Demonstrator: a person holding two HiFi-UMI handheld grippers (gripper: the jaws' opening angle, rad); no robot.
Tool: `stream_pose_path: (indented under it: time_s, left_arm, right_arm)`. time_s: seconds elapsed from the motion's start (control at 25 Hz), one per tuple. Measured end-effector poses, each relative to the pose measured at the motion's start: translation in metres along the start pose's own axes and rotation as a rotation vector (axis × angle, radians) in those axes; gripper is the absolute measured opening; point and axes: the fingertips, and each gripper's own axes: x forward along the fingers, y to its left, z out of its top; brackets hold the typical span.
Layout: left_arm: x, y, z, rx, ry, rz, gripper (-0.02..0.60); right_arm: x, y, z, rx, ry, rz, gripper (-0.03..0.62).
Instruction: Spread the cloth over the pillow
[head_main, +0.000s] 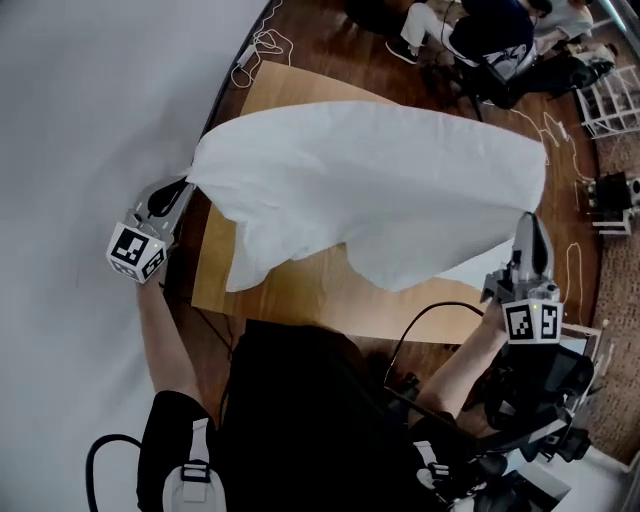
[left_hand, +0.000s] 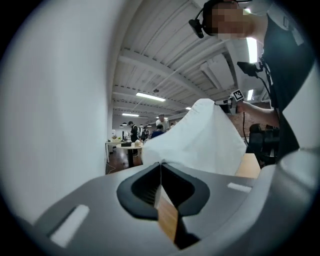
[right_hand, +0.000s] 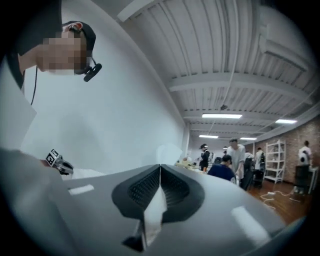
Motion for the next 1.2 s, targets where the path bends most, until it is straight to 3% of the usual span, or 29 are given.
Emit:
stream_pose_path:
  time_s: [0.12,0.24,0.4,0.64,0.8,0.96,1.08,1.2]
  left_arm:
    - [-0.007,0.017,0.001,0.036,0.065,0.033,0.011]
    - [0.001,0.020,-0.006,-0.026,0.086,0.068,0.011]
    - [0.006,0.007,0.021,-0.128,-0.053,0.043,0.011]
    - [0.022,-0.027,0.111,-0.126,-0.292,0.016,0.011]
    - [0.042,-0.078,0.168,-0.038,-0.377,-0.045,0.011]
    - [0.061,-0.146,0.224,0.047,-0.441,-0.088,0.011]
    - [0.071,-0.195,0.248,0.038,-0.496,-0.073,0.011]
    - [0.079,-0.250,0.248,0.013,-0.469,-0.028,0.011]
  right_arm:
    - [-0.031,-0.032,-0.002,0.006,0.000,-0.098,0.006]
    - [-0.060,-0.057,-0.022,0.023,0.053,-0.187,0.006]
    - [-0.092,-0.067,-0.030,0.012,0.098,-0.231,0.006]
    - [-0.163,-0.110,-0.011,0.009,0.008,-0.337,0.006]
    - [-0.239,-0.159,-0.009,0.021,-0.070,-0.473,0.006]
    - [-0.300,-0.209,-0.017,0.035,-0.140,-0.527,0.006]
    - [-0.341,-0.245,-0.036,0.061,-0.180,-0.516,0.006]
    - [-0.382,-0.285,-0.050,0.087,-0.215,-0.475,0.006]
